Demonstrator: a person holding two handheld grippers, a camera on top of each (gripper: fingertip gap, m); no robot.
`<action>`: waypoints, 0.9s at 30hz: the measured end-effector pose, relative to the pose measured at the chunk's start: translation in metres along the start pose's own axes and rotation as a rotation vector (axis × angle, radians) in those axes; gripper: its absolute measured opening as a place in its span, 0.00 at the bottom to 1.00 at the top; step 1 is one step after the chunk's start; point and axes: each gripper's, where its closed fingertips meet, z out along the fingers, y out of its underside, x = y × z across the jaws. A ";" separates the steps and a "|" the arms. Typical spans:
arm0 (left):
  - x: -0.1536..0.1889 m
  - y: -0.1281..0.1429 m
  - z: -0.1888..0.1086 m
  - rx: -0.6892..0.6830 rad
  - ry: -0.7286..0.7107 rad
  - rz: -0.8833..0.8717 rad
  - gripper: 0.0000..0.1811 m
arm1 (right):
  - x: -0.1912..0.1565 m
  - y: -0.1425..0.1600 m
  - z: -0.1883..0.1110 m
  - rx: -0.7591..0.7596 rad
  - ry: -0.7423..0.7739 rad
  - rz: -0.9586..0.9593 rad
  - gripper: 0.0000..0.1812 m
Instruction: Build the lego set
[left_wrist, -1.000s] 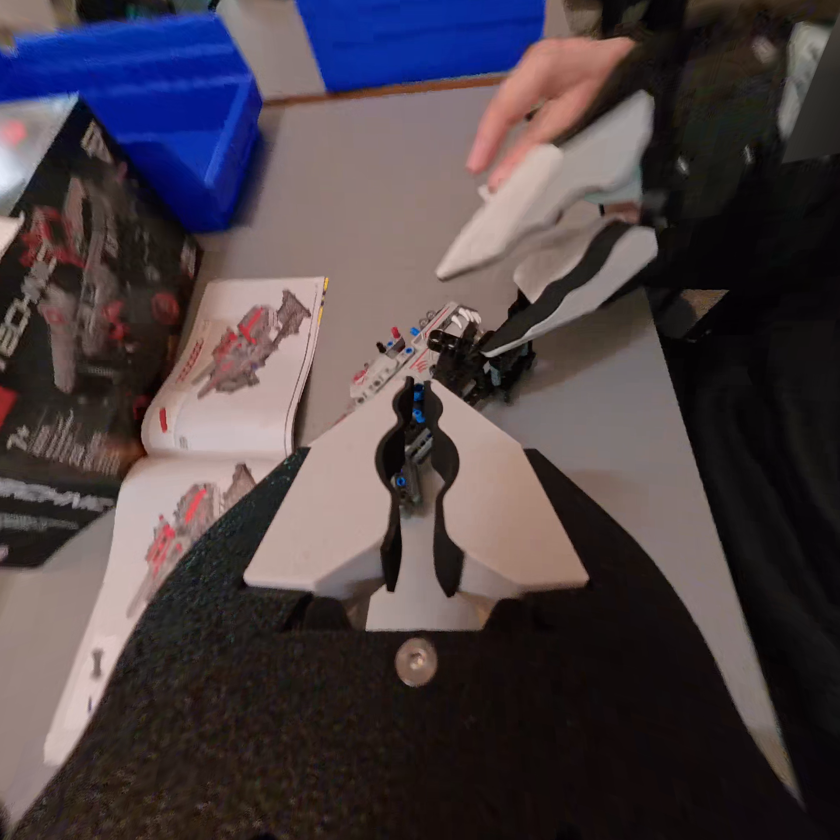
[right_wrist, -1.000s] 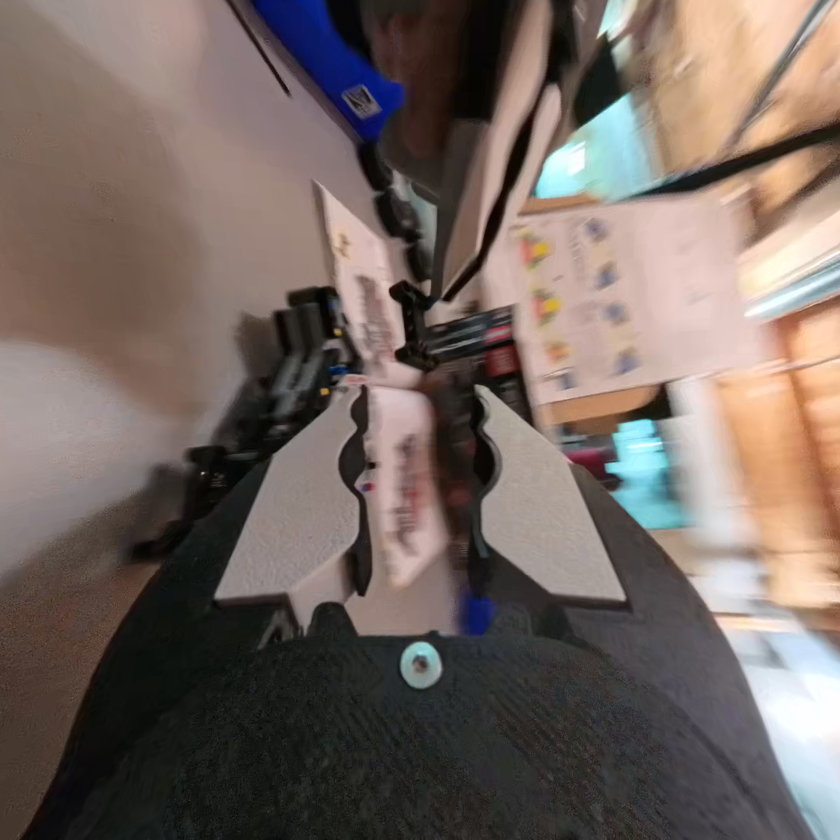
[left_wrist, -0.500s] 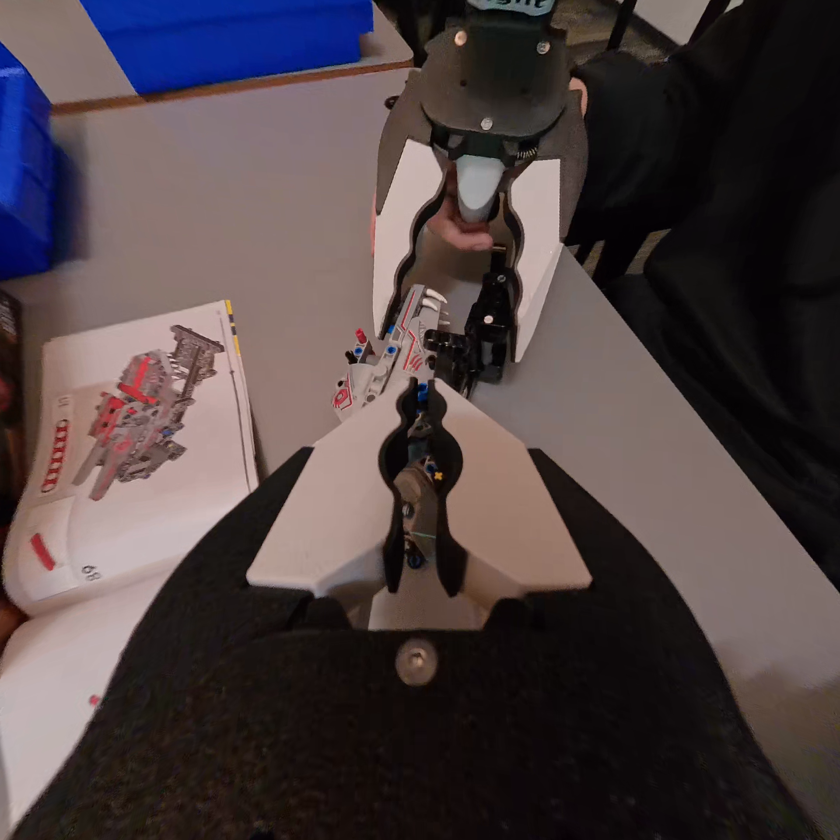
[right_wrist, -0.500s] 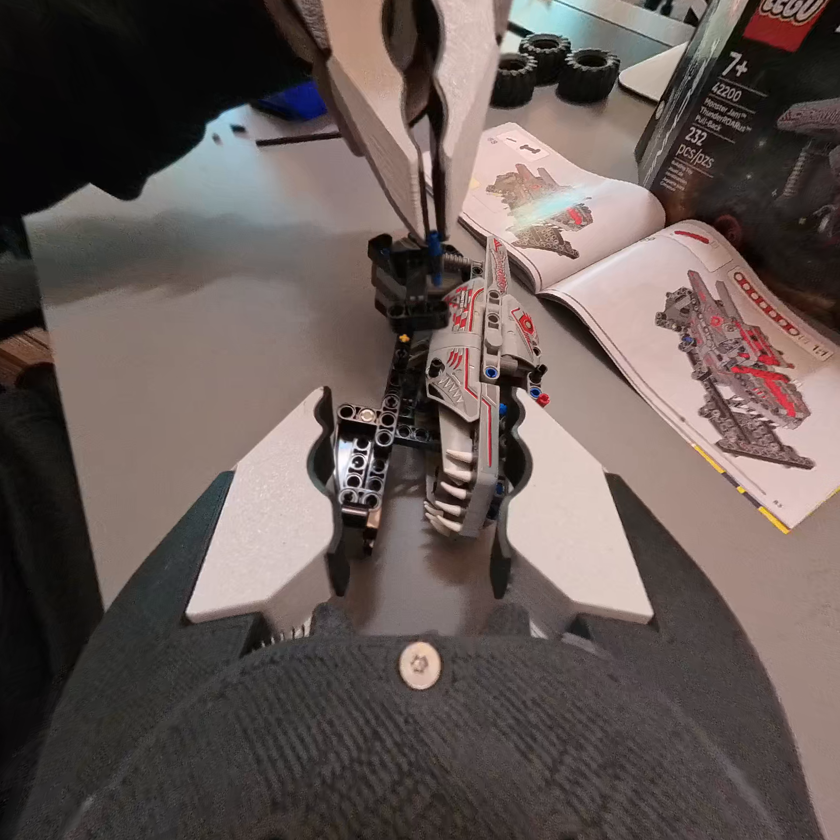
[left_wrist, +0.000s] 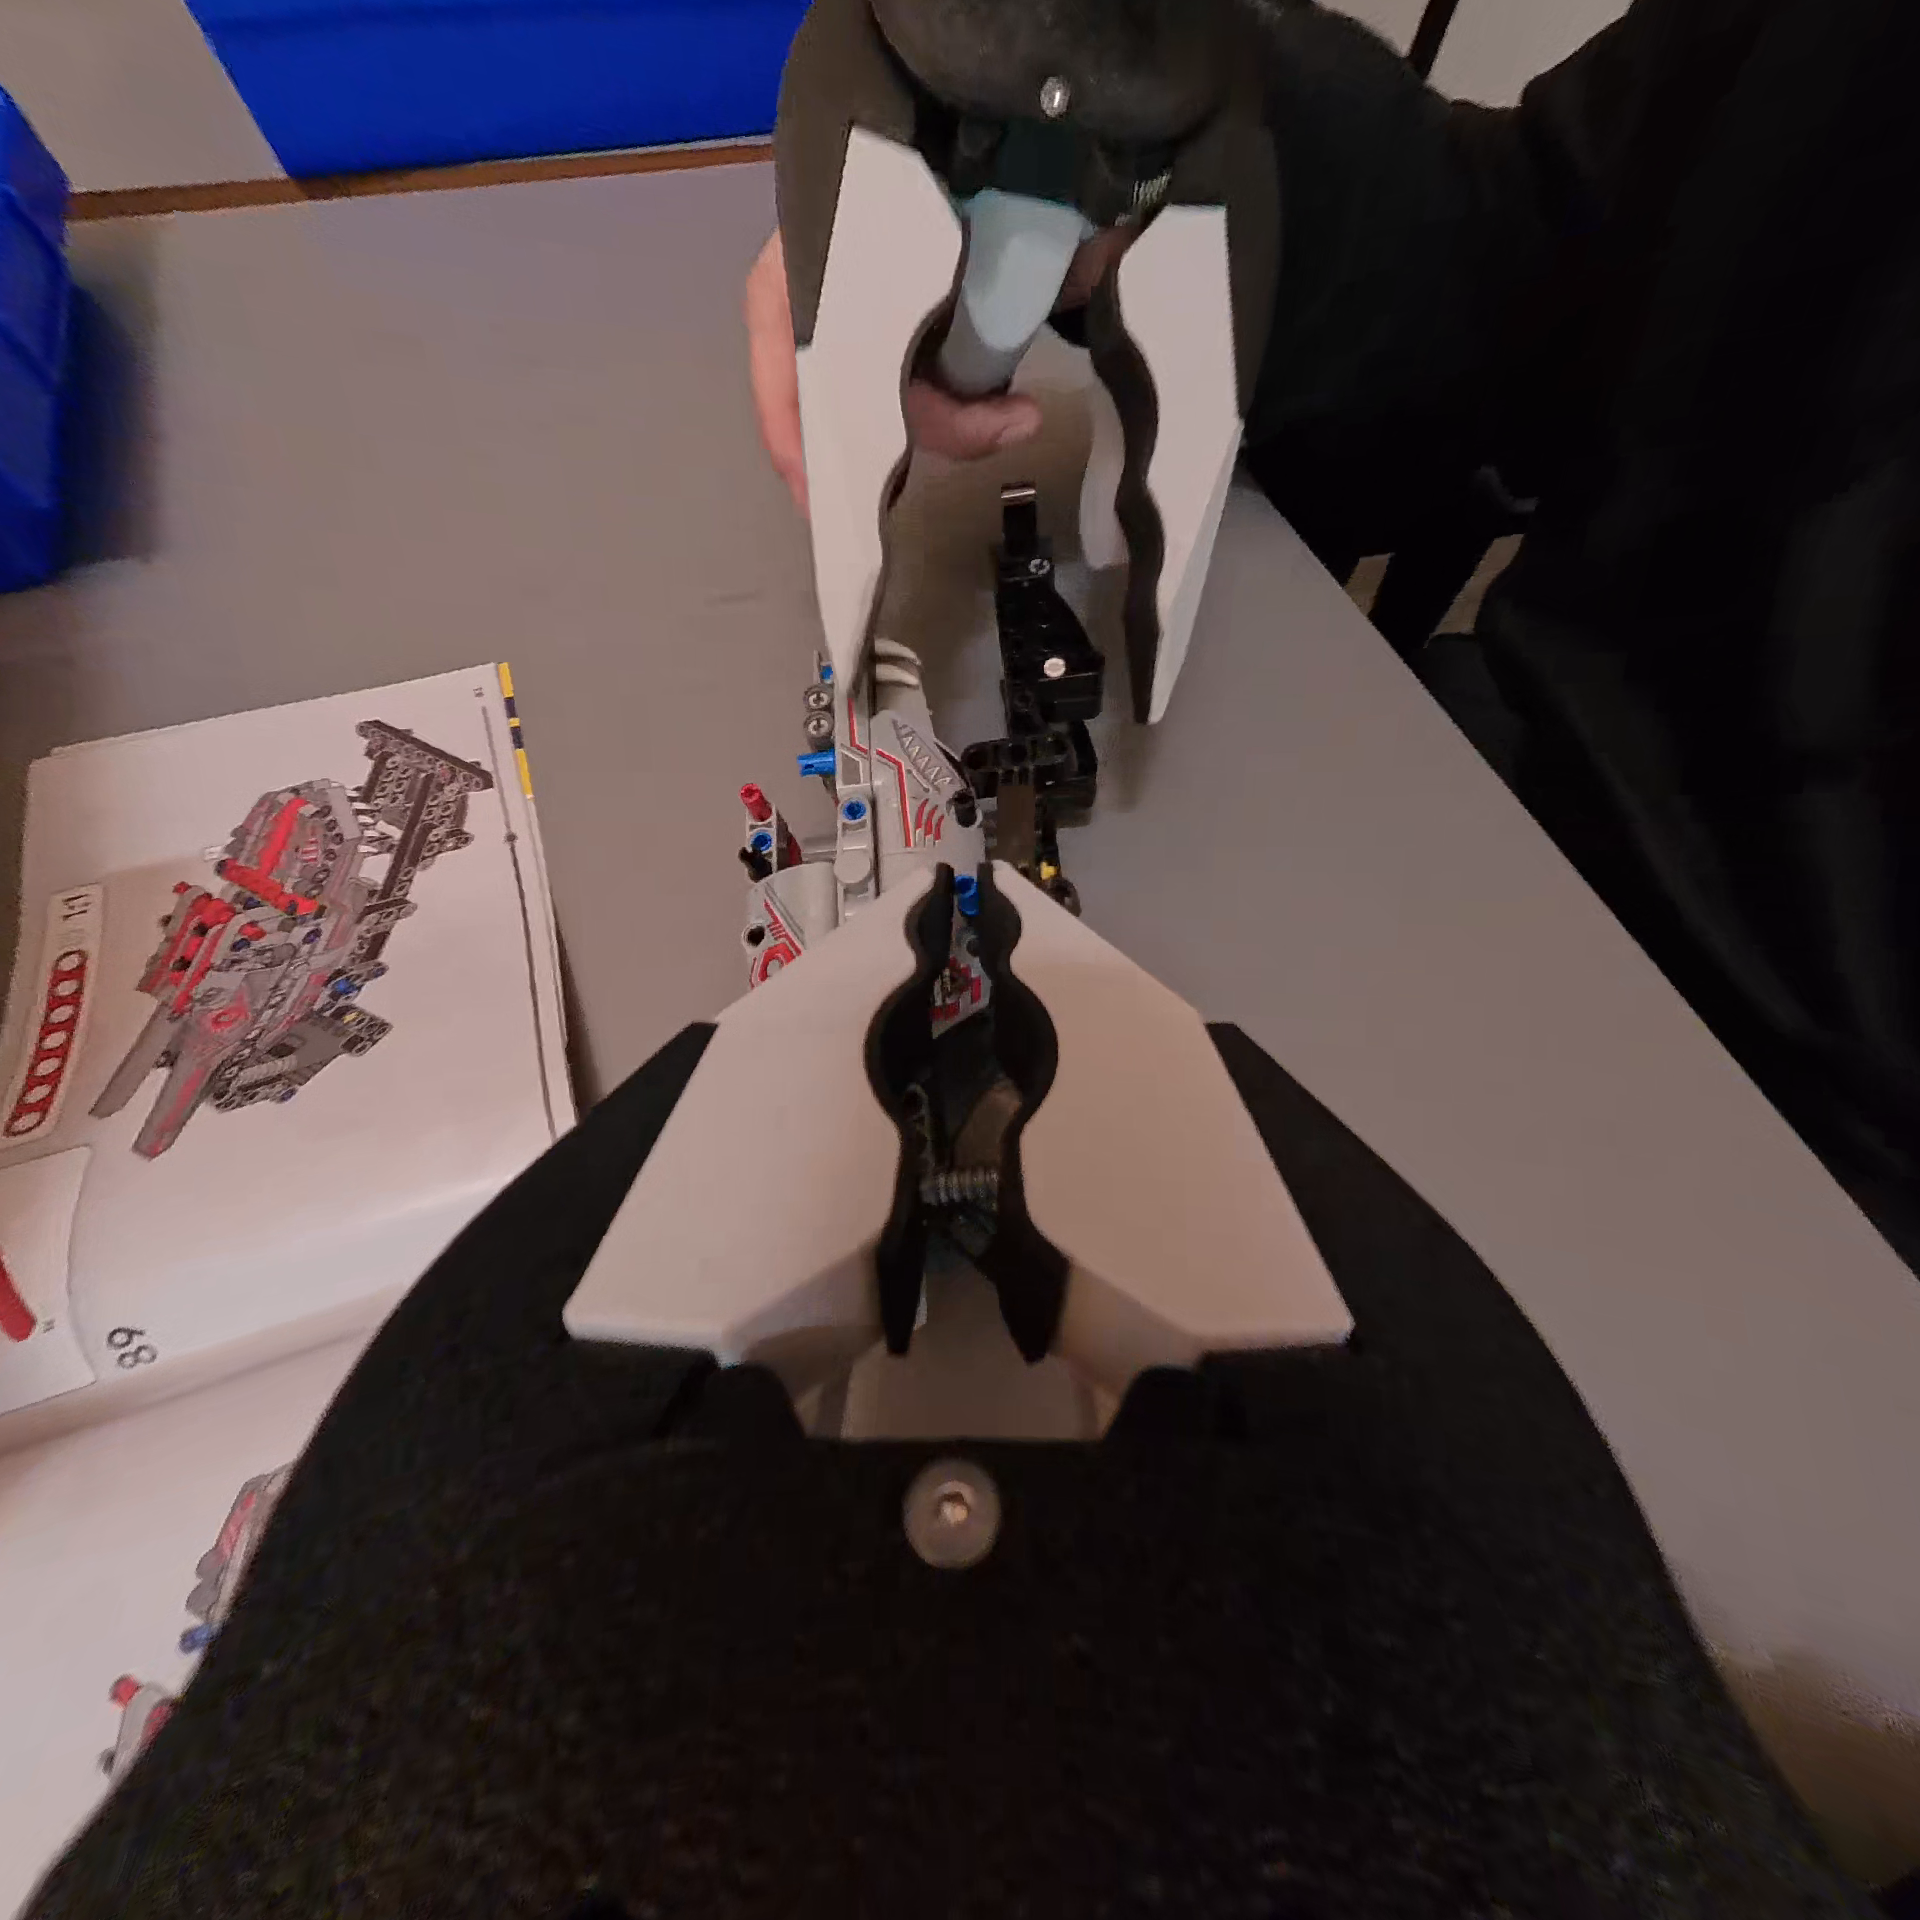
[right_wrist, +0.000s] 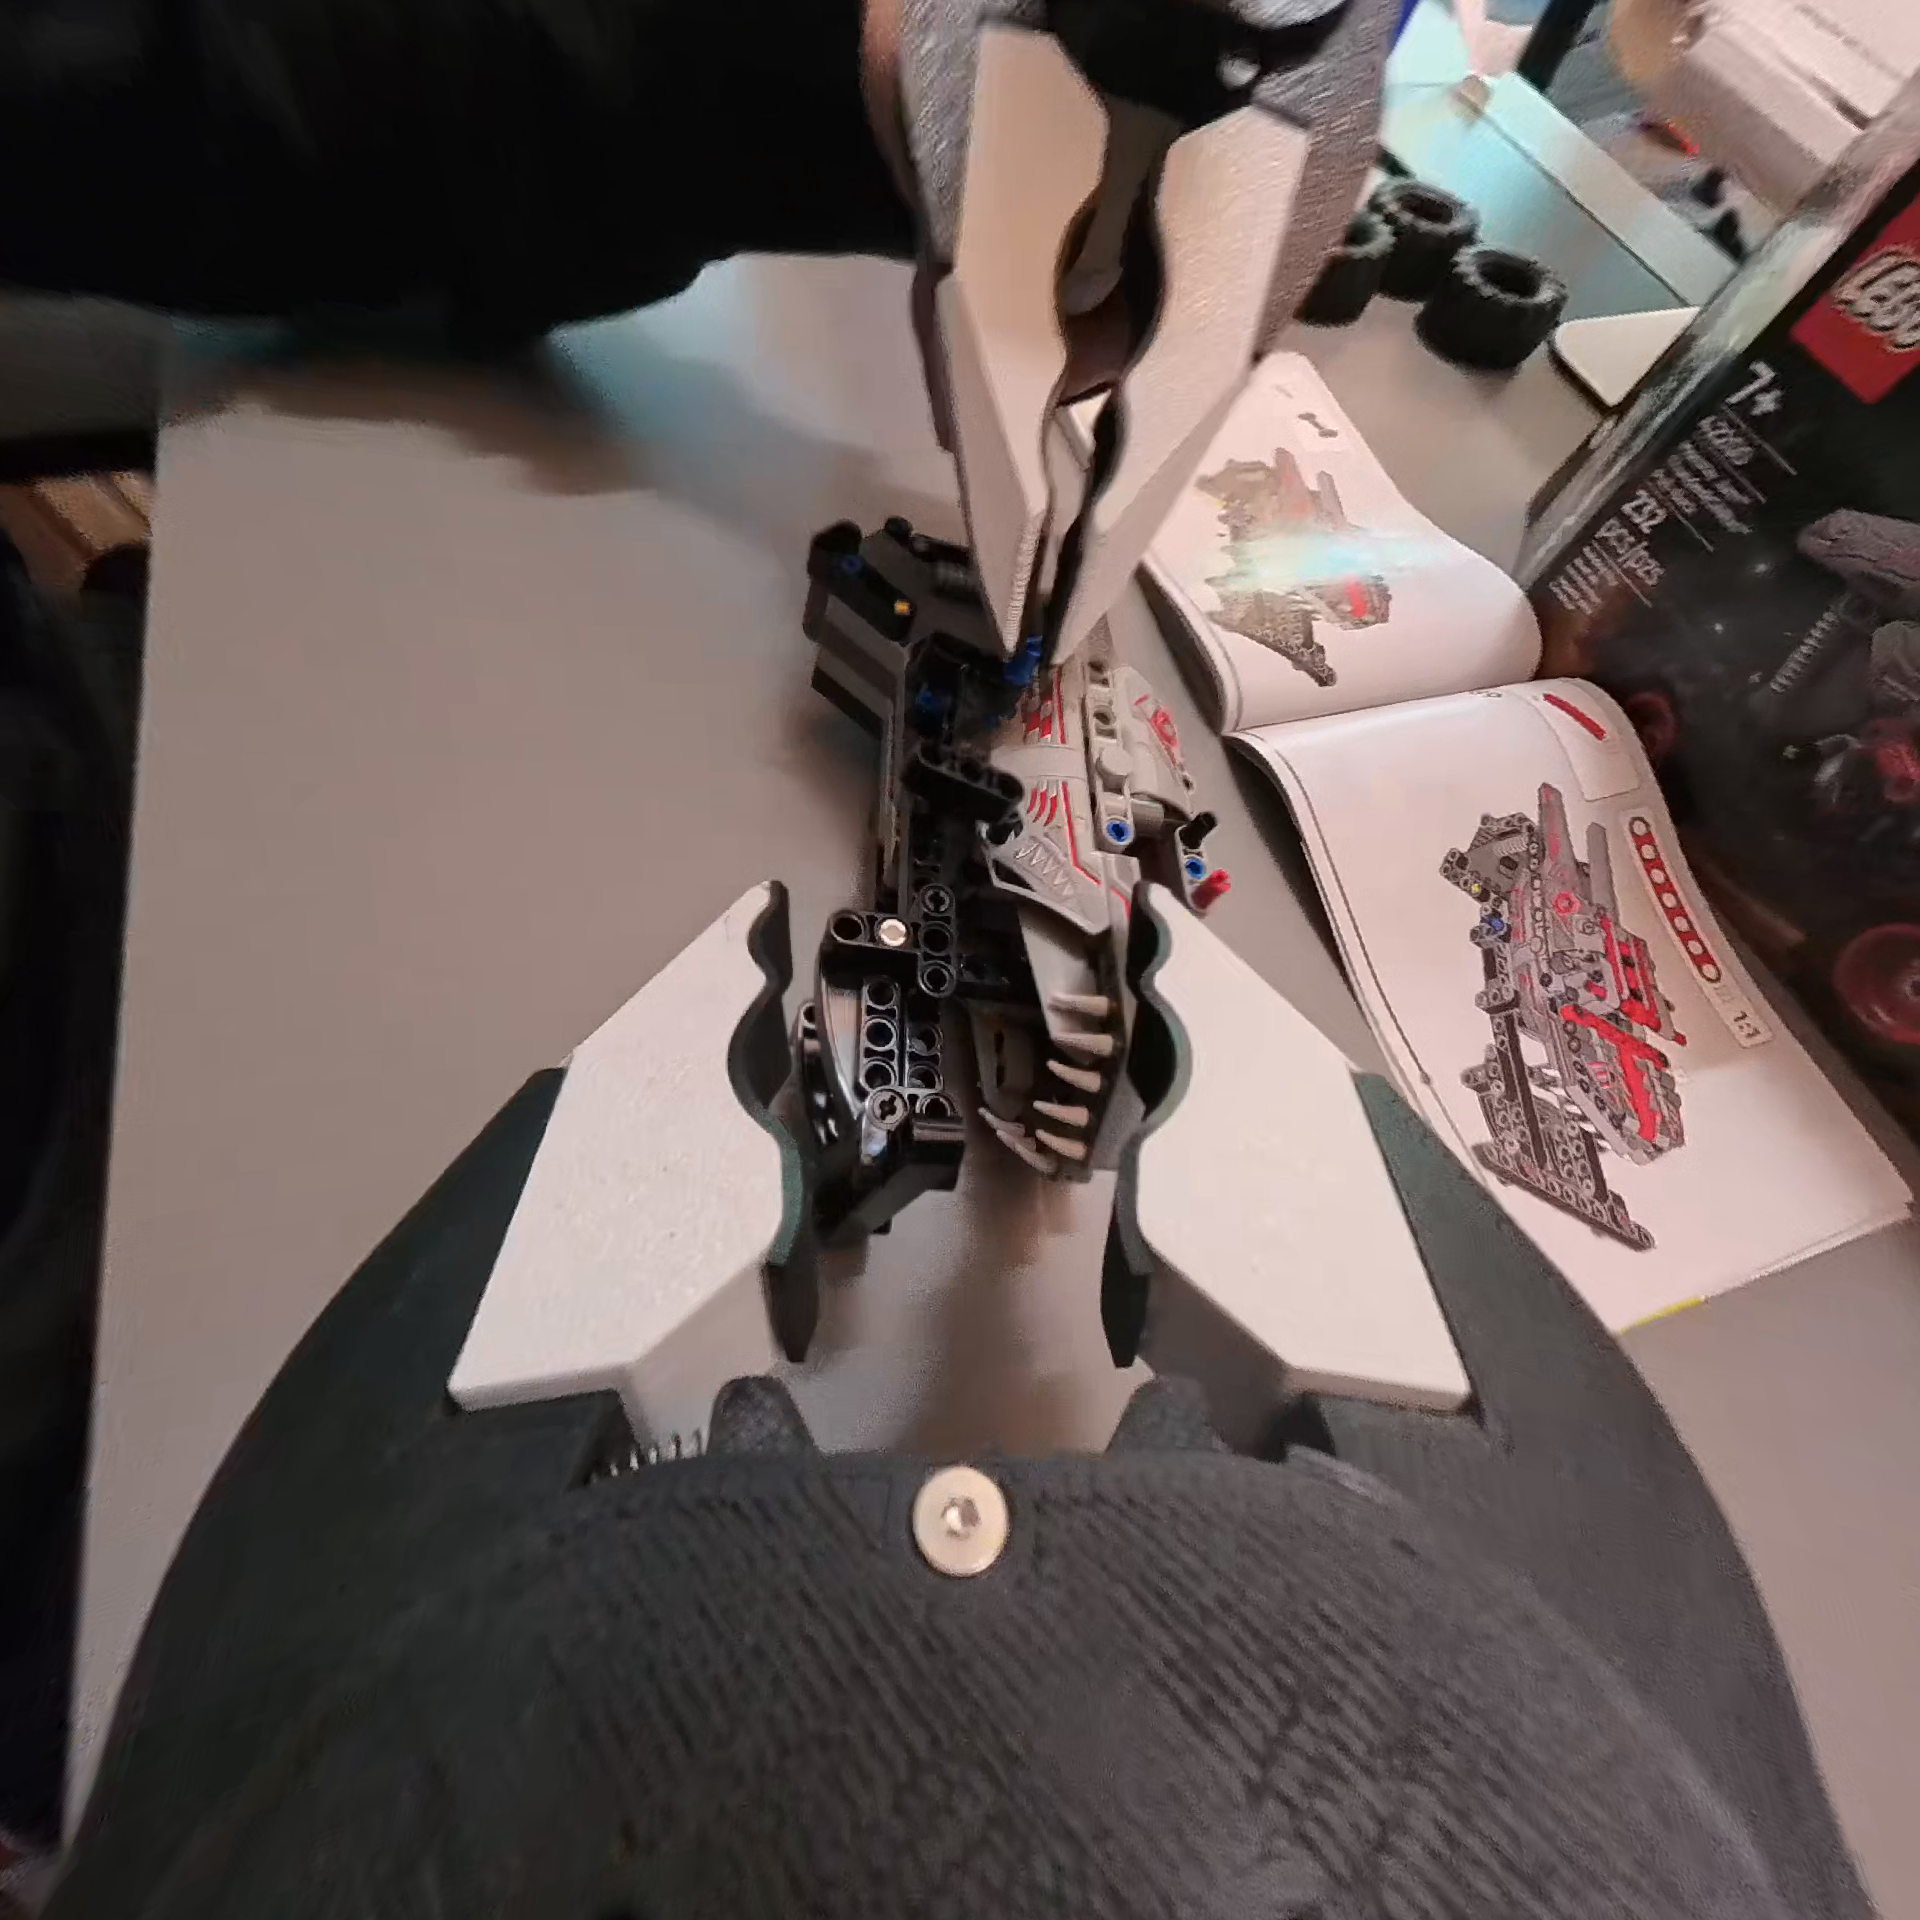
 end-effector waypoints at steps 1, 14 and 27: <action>-0.001 0.000 0.000 0.000 -0.028 -0.003 0.01 | 0.002 -0.006 -0.005 0.024 0.016 0.029 0.35; -0.001 0.001 0.000 -0.026 -0.050 -0.030 0.01 | 0.005 -0.012 0.014 0.013 -0.002 0.266 0.18; -0.001 0.002 0.002 -0.136 -0.236 0.006 0.01 | 0.005 -0.020 0.017 0.027 0.061 0.139 0.14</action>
